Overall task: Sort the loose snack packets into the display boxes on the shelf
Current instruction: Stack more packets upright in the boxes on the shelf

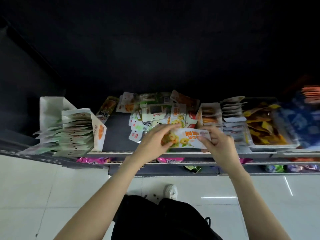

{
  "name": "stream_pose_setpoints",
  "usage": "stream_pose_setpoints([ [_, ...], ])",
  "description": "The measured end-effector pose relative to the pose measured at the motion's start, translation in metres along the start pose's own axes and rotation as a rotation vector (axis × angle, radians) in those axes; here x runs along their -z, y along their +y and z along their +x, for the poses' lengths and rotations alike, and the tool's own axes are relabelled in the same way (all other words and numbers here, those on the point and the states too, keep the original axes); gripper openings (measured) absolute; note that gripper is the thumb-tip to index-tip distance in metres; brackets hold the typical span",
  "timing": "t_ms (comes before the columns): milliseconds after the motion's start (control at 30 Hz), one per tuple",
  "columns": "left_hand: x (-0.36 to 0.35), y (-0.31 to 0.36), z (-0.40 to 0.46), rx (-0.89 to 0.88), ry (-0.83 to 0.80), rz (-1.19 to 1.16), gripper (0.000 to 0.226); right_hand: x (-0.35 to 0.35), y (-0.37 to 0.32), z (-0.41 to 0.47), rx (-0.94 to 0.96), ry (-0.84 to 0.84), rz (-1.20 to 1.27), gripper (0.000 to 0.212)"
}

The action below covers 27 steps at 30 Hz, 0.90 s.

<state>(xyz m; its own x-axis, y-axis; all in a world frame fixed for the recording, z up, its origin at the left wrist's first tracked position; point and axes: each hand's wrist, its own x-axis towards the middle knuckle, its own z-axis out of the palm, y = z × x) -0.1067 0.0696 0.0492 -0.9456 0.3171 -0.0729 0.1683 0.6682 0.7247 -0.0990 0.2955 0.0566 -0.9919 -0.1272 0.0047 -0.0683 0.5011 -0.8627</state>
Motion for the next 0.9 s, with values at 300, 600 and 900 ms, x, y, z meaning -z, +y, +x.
stream_pose_setpoints([
  [300,-0.062,0.048,0.087,-0.035,0.142,0.089,0.054,0.076,0.017,-0.015,0.17,0.624,-0.098,0.012],
  [600,-0.093,0.039,0.127,-0.045,-0.067,0.525,0.045,0.094,0.016,0.052,0.338,0.572,-0.377,0.027],
  [900,-0.097,0.033,0.118,-0.13,0.09,0.461,0.034,0.061,0.035,0.09,0.314,0.179,-0.869,0.041],
])
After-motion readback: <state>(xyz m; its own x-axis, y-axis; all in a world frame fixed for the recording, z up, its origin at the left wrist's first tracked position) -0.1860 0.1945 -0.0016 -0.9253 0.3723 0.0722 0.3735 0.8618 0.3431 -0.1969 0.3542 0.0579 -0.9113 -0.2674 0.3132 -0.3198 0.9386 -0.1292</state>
